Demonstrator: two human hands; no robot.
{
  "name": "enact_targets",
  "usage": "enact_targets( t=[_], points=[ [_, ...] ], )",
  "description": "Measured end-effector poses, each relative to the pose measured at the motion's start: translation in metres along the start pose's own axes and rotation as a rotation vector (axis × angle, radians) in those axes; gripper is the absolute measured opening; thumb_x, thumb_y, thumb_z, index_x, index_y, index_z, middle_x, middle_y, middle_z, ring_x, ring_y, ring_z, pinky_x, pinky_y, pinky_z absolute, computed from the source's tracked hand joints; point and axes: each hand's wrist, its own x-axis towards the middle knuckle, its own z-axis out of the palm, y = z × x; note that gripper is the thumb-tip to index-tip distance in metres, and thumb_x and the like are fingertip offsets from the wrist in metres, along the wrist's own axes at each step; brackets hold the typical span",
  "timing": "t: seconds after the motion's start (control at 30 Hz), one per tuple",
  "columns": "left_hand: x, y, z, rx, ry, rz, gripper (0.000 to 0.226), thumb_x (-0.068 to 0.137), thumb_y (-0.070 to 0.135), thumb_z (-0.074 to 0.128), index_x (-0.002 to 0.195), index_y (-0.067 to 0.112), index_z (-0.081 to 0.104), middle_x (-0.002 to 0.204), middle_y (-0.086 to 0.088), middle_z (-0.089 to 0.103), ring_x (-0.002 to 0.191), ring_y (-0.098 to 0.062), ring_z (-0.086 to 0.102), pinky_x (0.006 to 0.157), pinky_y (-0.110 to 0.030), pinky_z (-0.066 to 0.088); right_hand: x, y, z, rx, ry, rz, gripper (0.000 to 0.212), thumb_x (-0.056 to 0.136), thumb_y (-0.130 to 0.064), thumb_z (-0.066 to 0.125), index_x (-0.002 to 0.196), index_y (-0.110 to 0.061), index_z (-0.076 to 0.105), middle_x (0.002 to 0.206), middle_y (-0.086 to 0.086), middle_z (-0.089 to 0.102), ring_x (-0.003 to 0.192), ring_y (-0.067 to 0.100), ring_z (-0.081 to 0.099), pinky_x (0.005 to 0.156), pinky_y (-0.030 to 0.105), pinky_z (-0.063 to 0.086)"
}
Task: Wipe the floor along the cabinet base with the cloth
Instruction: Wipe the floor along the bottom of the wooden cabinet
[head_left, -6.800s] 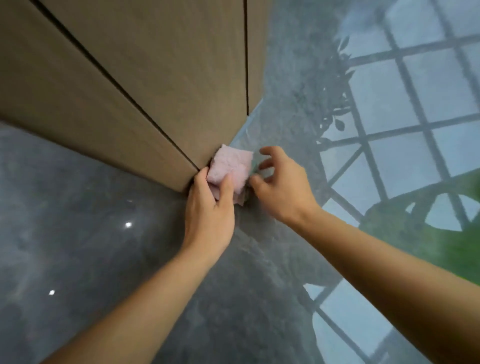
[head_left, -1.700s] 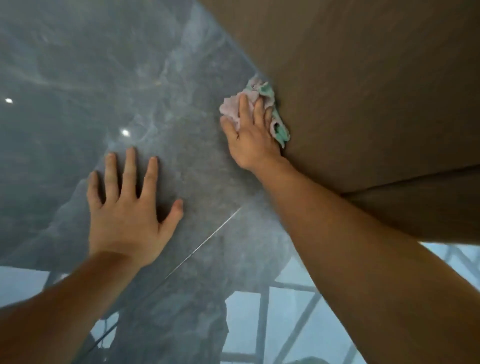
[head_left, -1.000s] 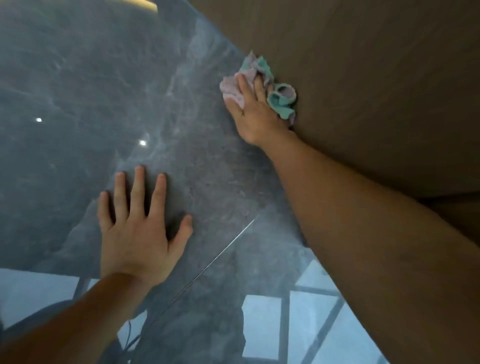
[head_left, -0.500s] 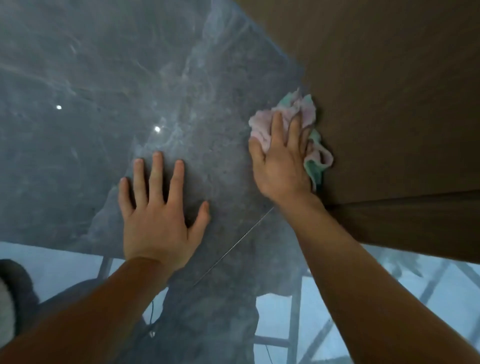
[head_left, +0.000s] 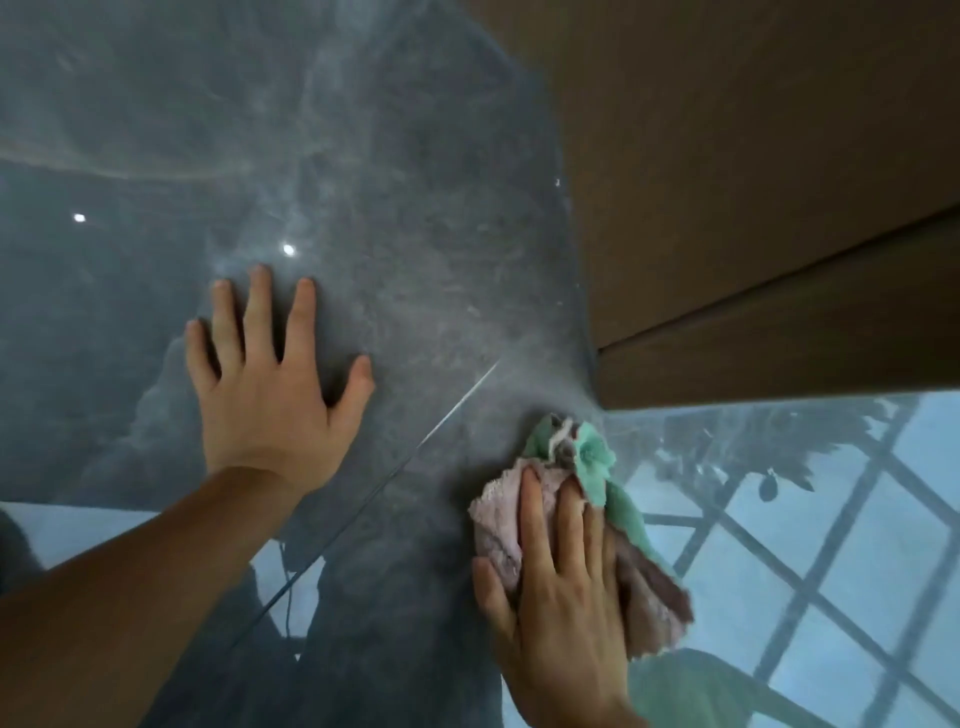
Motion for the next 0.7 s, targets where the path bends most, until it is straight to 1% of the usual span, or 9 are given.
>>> enact_targets(
  t=[0.07,0.13,0.23,0.33,0.43,0.47,0.53,0.63,0.7],
  points=[
    [0.001,-0.002,0.001,-0.014,0.011,0.012,0.077,0.090,0.065,0.031,0.153,0.021,0.024,0.164,-0.017,0.019,0.151,-0.042,0.012,0.119,-0.061,0.009,0.018,-0.004,-0.008,0.020,-0.004,-0.054,0.074,0.091,-0.063,0.029,0.155,-0.029,0.014,0.160,0.014,0.027,0.147,0.042,0.020,0.117,0.053,0.012],
    [0.001,-0.004,0.003,-0.032,0.030,0.013,0.077,0.090,0.064,0.033,0.153,0.021,0.024,0.164,-0.018,0.019,0.150,-0.043,0.012,0.118,-0.061,0.009,0.053,-0.015,-0.015,0.046,0.005,-0.141,0.069,0.094,-0.065,0.018,0.153,-0.037,-0.004,0.165,0.006,0.005,0.150,0.035,-0.008,0.117,0.046,-0.009],
    [0.002,-0.004,0.004,-0.056,0.051,0.009,0.076,0.089,0.063,0.035,0.152,0.022,0.024,0.163,-0.018,0.020,0.150,-0.042,0.013,0.118,-0.061,0.009,0.092,-0.041,-0.015,0.082,0.064,-0.196,0.064,0.098,-0.059,0.022,0.154,-0.035,0.005,0.165,0.008,0.006,0.150,0.035,-0.009,0.121,0.054,-0.001],
    [-0.001,-0.004,0.004,-0.065,0.073,0.004,0.075,0.089,0.062,0.037,0.152,0.023,0.025,0.163,-0.017,0.022,0.150,-0.042,0.014,0.118,-0.061,0.009,0.086,-0.036,-0.007,0.030,0.114,-0.321,0.061,0.099,-0.057,0.025,0.154,-0.033,0.014,0.164,0.008,0.016,0.151,0.033,-0.001,0.122,0.052,0.009],
    [0.001,-0.003,0.006,-0.071,0.092,0.005,0.074,0.089,0.063,0.036,0.152,0.023,0.026,0.163,-0.017,0.022,0.150,-0.042,0.015,0.119,-0.060,0.010,0.063,0.051,-0.016,-0.090,0.099,-0.577,0.058,0.097,-0.054,0.037,0.151,-0.033,0.029,0.158,0.008,0.034,0.150,0.029,0.016,0.123,0.045,0.011],
    [0.002,-0.002,0.007,-0.069,0.096,0.008,0.074,0.090,0.063,0.036,0.152,0.023,0.026,0.163,-0.017,0.023,0.149,-0.042,0.015,0.119,-0.060,0.010,0.058,0.091,-0.024,-0.148,0.101,-0.589,0.057,0.097,-0.053,0.038,0.150,-0.032,0.031,0.155,0.010,0.039,0.148,0.028,0.020,0.122,0.043,0.010],
    [0.002,-0.004,0.008,-0.066,0.101,0.008,0.074,0.090,0.062,0.036,0.152,0.023,0.026,0.162,-0.018,0.023,0.149,-0.042,0.016,0.118,-0.060,0.010,0.055,0.173,-0.040,-0.208,0.111,-0.355,0.060,0.096,-0.058,0.026,0.151,-0.032,0.025,0.154,0.012,0.039,0.148,0.027,0.019,0.122,0.044,0.007],
    [0.001,-0.003,0.009,-0.071,0.101,0.018,0.074,0.090,0.061,0.038,0.152,0.021,0.026,0.162,-0.019,0.023,0.149,-0.043,0.016,0.119,-0.060,0.010,0.056,0.254,-0.070,0.028,0.220,0.453,0.073,0.093,-0.062,0.020,0.154,-0.022,0.022,0.163,0.007,0.018,0.150,0.027,0.012,0.121,0.052,0.004],
    [0.000,-0.003,0.008,-0.075,0.107,0.016,0.074,0.090,0.060,0.038,0.152,0.021,0.027,0.162,-0.019,0.024,0.149,-0.043,0.016,0.118,-0.061,0.010,0.064,0.262,-0.082,0.149,0.257,0.699,0.072,0.097,-0.057,0.026,0.156,-0.017,0.013,0.165,0.006,0.008,0.152,0.026,0.004,0.120,0.051,-0.001]
  ],
)
